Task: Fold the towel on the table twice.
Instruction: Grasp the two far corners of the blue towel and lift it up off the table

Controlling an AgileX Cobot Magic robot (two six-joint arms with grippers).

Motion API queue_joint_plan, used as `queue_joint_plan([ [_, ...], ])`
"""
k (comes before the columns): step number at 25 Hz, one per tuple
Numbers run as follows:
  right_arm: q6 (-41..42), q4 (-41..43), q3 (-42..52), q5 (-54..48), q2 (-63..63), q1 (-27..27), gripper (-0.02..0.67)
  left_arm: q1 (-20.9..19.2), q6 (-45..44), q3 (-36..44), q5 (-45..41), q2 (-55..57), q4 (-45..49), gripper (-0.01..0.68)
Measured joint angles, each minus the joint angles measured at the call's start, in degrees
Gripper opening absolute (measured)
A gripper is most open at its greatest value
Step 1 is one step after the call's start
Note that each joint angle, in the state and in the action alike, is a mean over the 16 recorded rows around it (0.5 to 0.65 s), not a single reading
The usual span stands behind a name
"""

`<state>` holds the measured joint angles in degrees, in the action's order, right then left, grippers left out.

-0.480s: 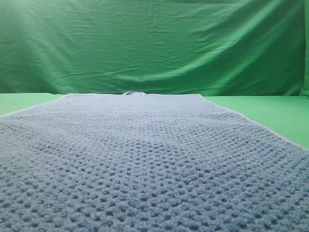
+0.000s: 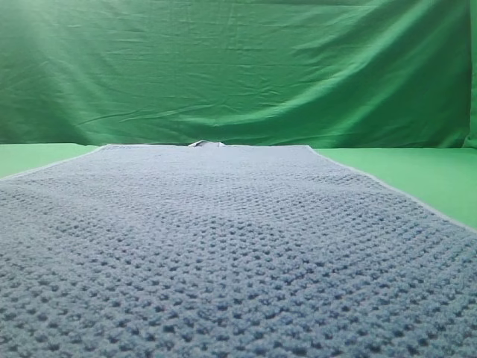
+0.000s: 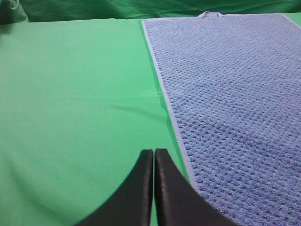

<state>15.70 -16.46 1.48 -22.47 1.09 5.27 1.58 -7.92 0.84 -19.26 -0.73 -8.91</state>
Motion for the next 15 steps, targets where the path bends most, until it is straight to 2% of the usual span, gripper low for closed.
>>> queue_joint_plan([
  [15, 0.00, -0.38, 0.00, 0.08, 0.00, 0.00, 0.000, -0.08, 0.00, 0.03, 2.57, 0.00, -1.75, 0.000],
])
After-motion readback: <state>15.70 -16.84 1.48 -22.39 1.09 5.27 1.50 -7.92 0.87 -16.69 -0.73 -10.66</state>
